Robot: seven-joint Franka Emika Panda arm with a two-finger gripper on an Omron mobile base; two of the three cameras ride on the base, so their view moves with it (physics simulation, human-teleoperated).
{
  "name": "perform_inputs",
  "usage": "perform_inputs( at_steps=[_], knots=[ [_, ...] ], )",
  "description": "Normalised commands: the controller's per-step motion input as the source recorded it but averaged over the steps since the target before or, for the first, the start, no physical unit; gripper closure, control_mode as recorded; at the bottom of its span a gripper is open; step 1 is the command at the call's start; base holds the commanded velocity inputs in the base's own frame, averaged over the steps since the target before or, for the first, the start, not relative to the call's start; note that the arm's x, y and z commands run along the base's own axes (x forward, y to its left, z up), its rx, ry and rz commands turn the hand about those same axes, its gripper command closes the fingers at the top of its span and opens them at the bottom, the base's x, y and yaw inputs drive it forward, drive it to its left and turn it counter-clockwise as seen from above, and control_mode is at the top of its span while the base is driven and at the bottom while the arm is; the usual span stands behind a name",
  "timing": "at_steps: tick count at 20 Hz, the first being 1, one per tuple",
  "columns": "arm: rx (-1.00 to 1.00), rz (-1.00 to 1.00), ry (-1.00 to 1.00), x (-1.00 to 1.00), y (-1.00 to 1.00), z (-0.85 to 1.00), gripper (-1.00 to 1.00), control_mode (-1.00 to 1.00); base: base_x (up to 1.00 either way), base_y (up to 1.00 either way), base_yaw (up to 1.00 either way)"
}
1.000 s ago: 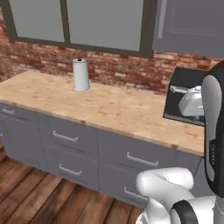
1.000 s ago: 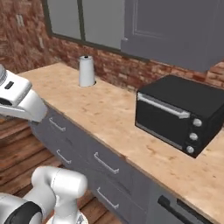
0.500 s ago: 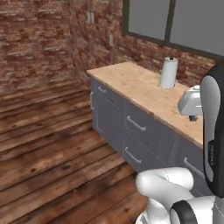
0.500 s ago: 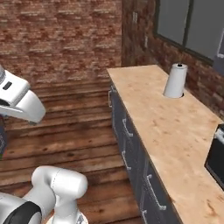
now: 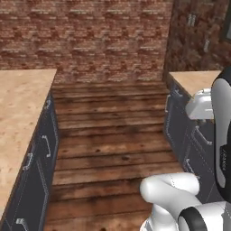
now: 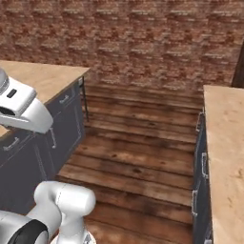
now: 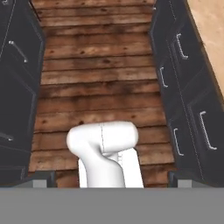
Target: Close all open cabinet doors.
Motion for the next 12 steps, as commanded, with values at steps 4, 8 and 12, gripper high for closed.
perform_inputs(
  at_steps=[4, 8, 12],
  knots=[
    [0.00, 0.00, 0.00, 0.00, 0.00, 0.00, -1.00, 1.00, -0.02, 0.28, 0.59],
    [0.00, 0.00, 0.00, 0.00, 0.00, 0.00, -1.00, 1.00, 0.09, 0.29, 0.74],
    [0.00, 0.00, 0.00, 0.00, 0.00, 0.00, -1.00, 1.00, 0.03, 0.26, 0.67]
  ],
)
